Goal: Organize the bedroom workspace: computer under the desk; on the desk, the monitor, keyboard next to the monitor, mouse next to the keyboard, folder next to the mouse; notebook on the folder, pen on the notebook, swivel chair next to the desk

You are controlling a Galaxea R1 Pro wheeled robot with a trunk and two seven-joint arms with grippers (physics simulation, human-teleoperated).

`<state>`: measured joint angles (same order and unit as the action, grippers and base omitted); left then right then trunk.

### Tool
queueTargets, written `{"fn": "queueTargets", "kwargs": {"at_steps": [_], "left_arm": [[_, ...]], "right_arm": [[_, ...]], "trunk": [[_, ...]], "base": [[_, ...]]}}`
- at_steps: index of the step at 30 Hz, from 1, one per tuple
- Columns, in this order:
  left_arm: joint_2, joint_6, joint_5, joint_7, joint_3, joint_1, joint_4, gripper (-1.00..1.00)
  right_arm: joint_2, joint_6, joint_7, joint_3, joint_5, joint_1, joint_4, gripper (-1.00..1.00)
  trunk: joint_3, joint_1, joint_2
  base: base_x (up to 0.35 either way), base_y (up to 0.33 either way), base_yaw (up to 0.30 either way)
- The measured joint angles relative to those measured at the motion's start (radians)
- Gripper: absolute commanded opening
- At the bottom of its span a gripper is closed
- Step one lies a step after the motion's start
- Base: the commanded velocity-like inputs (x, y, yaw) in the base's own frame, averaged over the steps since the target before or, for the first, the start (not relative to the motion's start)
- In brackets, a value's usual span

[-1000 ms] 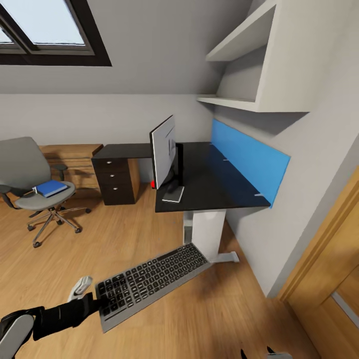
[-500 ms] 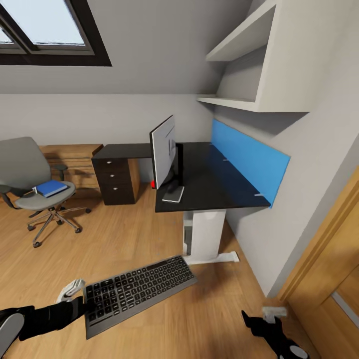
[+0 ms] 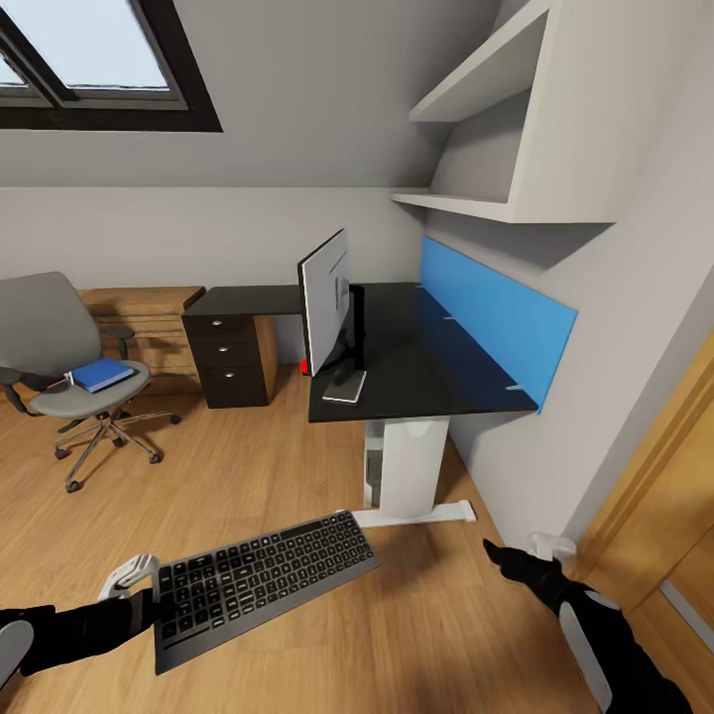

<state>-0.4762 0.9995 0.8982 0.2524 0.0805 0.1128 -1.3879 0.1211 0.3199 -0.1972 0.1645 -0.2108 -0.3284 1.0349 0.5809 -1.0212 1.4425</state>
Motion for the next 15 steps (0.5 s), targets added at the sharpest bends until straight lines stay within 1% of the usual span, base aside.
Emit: {"fn": "queueTargets", "kwargs": {"at_steps": [2,3,6,8,15], "left_arm": [[0.0,-0.001,0.003,0.0,0.001,0.0,0.001,-1.0],[0.001,-0.001,0.004,0.0,0.003,0.0,0.002,-1.0],[0.002,-0.003,0.009,0.002,0.004,0.0,0.003,-1.0],[0.002,-0.003,0.015,0.002,0.005,0.0,0.004,-1.0],[0.003,-0.003,0.059,0.003,0.007,0.0,0.005,-1.0]], "right_arm": [[0.0,0.009,-0.001,0.001,-0.045,0.0,0.006,1.0],[-0.001,0.011,-0.002,0.001,-0.075,0.0,-0.008,1.0],[-0.001,0.001,-0.004,-0.001,-0.107,-0.001,-0.056,1.0],[-0.001,-0.007,-0.004,-0.002,-0.116,-0.001,-0.071,1.0],[-0.003,-0.021,-0.006,-0.007,-0.131,-0.001,-0.097,1.0]], "trunk": [[0.0,0.0,0.0],[0.0,0.0,0.0],[0.0,0.0,0.0],[0.0,0.0,0.0],[0.0,0.0,0.0]], "base": [[0.0,0.0,0.0],[0.0,0.0,0.0],[0.0,0.0,0.0],[0.0,0.0,0.0],[0.0,0.0,0.0]]}}
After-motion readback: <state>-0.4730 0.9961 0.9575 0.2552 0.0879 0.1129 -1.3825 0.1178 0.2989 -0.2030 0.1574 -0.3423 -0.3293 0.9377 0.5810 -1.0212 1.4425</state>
